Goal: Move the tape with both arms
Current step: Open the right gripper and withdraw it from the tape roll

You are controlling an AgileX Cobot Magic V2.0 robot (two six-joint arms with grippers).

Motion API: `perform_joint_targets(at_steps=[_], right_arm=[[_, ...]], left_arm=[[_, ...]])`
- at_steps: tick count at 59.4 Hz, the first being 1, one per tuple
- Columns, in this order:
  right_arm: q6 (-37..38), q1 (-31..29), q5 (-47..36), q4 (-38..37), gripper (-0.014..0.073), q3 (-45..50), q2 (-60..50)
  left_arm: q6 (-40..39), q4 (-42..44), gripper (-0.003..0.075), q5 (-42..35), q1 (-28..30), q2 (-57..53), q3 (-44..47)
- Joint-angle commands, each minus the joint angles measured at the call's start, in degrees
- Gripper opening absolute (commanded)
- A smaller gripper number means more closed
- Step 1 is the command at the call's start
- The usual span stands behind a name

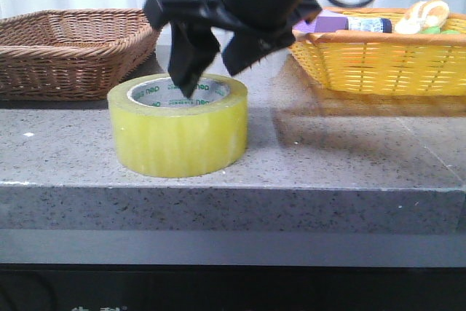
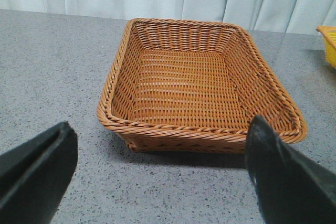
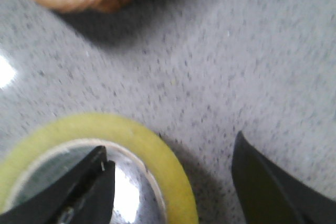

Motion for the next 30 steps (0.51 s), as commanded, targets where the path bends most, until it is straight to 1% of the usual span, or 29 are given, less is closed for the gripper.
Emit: perform_joint_targets(at_steps=[1,12,15,19,21,30], right_arm=[[0.0,-0.01,-1.42,-0.2,0.0509,-4.36,-4.93],[0.0,-0.19,4.93,-0.2,0.0505,-10.25,-9.48],[0.0,-0.83,6.7,-0.2,0.0489,-11.26,-10.65],[0.0,-1.95,8.36,-0.2,0.0428,-11.82,-12.03],[0.0,-2.78,9.08,-0.2,0.038,-11.82,-12.89],[0.0,-6.64,14.45,-0.2,0.0111,-11.82,-16.1]], left_arm=[[-0.62,-0.32,0.0639,-4.0,-0.06,0.49,-2.14],[-0.62,-0.32,0.0639,-4.0,-0.06,0.49,-2.14],[-0.62,-0.32,0.0639,-4.0,-0.06,0.49,-2.14],[-0.62,-0.32,0.0639,-4.0,-0.06,0.49,-2.14],[-0.62,-0.32,0.0639,-4.0,-0.06,0.49,-2.14],[-0.62,-0.32,0.0639,-4.0,-0.06,0.49,-2.14]])
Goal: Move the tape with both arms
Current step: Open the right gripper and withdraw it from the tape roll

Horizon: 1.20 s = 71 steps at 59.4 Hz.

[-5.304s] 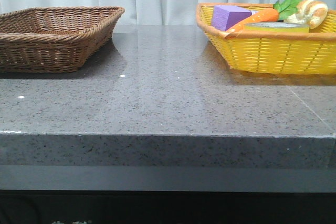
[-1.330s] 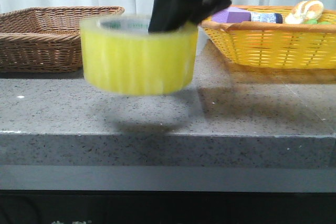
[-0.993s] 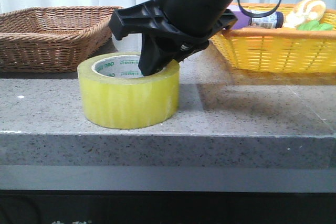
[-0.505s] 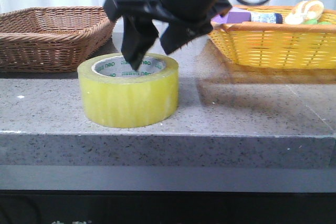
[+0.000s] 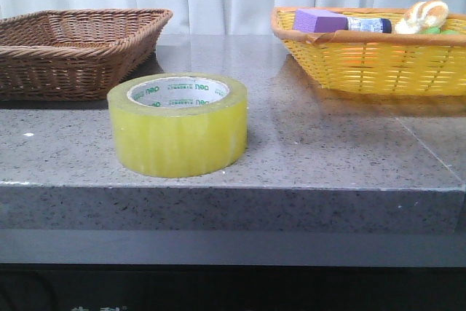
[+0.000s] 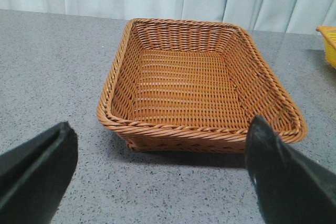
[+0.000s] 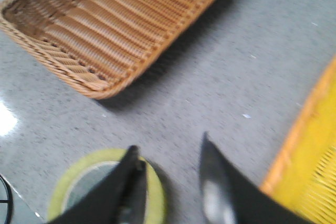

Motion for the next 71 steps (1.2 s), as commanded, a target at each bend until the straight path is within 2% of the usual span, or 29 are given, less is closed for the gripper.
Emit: perform_joint_targets(at_steps=[1,8,13,22,29,34,40,52,61,71], right_arm=[[0.0,-2.4,0.5,-0.2,0.0088,-2.15,-4.21],[0.0,-5.4,4.94,-0.2,-0.0051,-1.67,-7.76],[0.05,-7.56,5.33,-0.2,-0.0094,0.44,-11.57],[0.94,-13.48,4.83,-0.26,-0.0089,7.88,-20.5],[1.01,-20.31,3.11,-0.32,-0.0089,16.03,-28.05],[1.24,-25.86,0.08,-0.32,-0.0089,22.78,-33.94],[2.02,-29.59,-4.27,-0.32,-0.0089,30.23,-40.68],[2.02,-30.46,-8.44,-0.32,-0.0089,44.46,-55.2],[2.02,-30.46,-8.41,-0.32,-0.0089,53.74,-65.54],[2.02,-30.46,-10.99,-0.32,-0.0089,55.99,-71.79]], left_arm=[[-0.62,-0.32,0.0639,-4.0,-0.06,0.49,-2.14],[-0.62,-0.32,0.0639,-4.0,-0.06,0.49,-2.14],[-0.62,-0.32,0.0639,-4.0,-0.06,0.49,-2.14],[-0.62,-0.32,0.0639,-4.0,-0.06,0.49,-2.14],[-0.62,-0.32,0.0639,-4.0,-0.06,0.49,-2.14],[-0.62,-0.32,0.0639,-4.0,-0.06,0.49,-2.14],[-0.62,-0.32,0.0639,-4.0,-0.06,0.49,-2.14],[-0.62,-0.32,0.0639,-4.0,-0.06,0.49,-2.14],[-0.62,-0.32,0.0639,-4.0,-0.06,0.49,-2.14],[-0.62,-0.32,0.0639,-4.11,-0.06,0.49,-2.14]])
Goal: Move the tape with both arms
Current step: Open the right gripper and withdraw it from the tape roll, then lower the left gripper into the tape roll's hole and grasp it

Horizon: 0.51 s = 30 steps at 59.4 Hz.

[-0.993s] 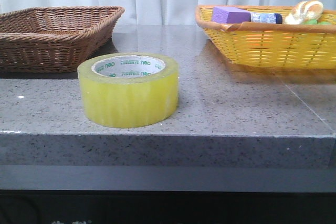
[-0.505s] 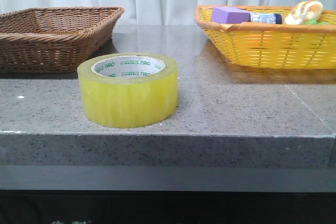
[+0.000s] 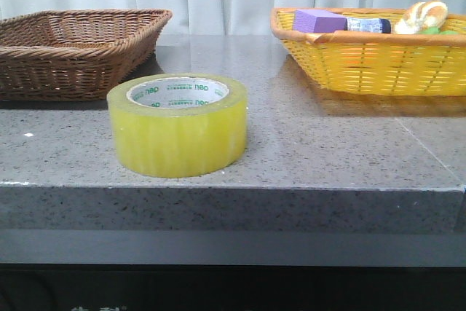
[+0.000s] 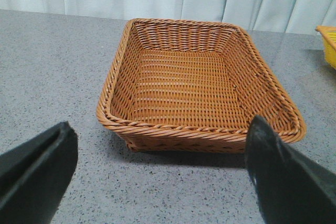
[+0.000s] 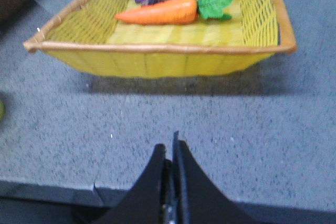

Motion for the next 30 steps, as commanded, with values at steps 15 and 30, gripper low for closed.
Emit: perform_joint_targets(at_steps=[15,30], right_arm=[[0.04,-0.37,-6.61,-0.1,-0.0089,-1.31,-1.74],[0.04,-0.37,-6.74,-0.1,-0.0089,-1.14,-1.74]], left_arm=[[-0.62,-0.56,0.0639,-1.1,-0.19,1.51,-3.6],[-0.02,-0.56,0.0639,9.74,-2.71,9.01,-12.33]])
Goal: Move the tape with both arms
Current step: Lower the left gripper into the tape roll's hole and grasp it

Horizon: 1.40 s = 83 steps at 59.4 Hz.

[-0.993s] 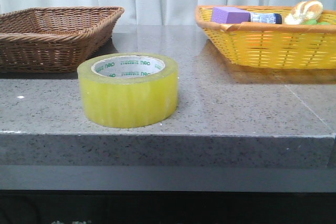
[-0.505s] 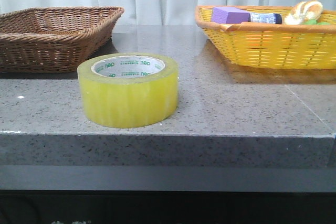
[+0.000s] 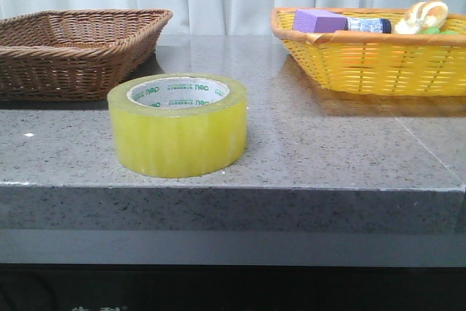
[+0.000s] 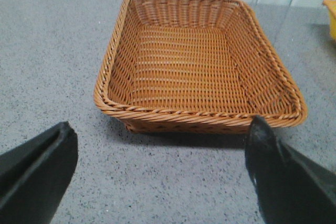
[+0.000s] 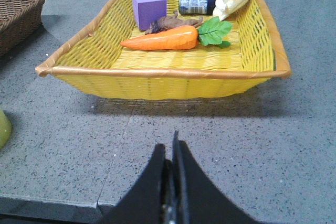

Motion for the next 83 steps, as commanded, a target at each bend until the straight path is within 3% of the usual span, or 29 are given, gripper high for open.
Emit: perform_joint_targets(at_steps=[1,17,27,39,65,70,83], right_arm=[[-0.05,-0.37,-4.97,-0.1,-0.0089,-1.3,0.55],[-0.05,-0.37,-5.07,-0.1,-0.0089,-1.3,0.55],[-0.05,-0.37,-5.07,-0.1,-0.0089,-1.3,0.55],[-0.05,-0.37,-5.36,-0.1,-0.0089,-1.3,0.55],[-0.05,-0.37,-5.41,-0.1,-0.0089,-1.3,0.55],[-0.05,-0.37,-5.41,-0.1,-0.0089,-1.3,0.55],[-0.05,-0.37,-5.41,-0.1,-0.0089,-1.3,0.55]], left_arm=[[0.07,-0.56,0.0639,-0.42,-2.45,3.7,-5.2],[-0.2,-0.56,0.0639,3.38,-16.39,17.51,-12.94],[-5.98,-0.79,0.0639,8.97,-22.91,27.23,-18.84],[-6.68,-6.88,0.0639,13.98,-25.8,38.19,-25.96],[-6.68,-7.07,0.0634,14.09,-31.06,51.65,-31.32],[-6.68,-7.07,0.0578,14.1,-31.06,51.65,-31.32],[-6.68,-7.07,0.0241,15.42,-31.06,51.65,-32.58]])
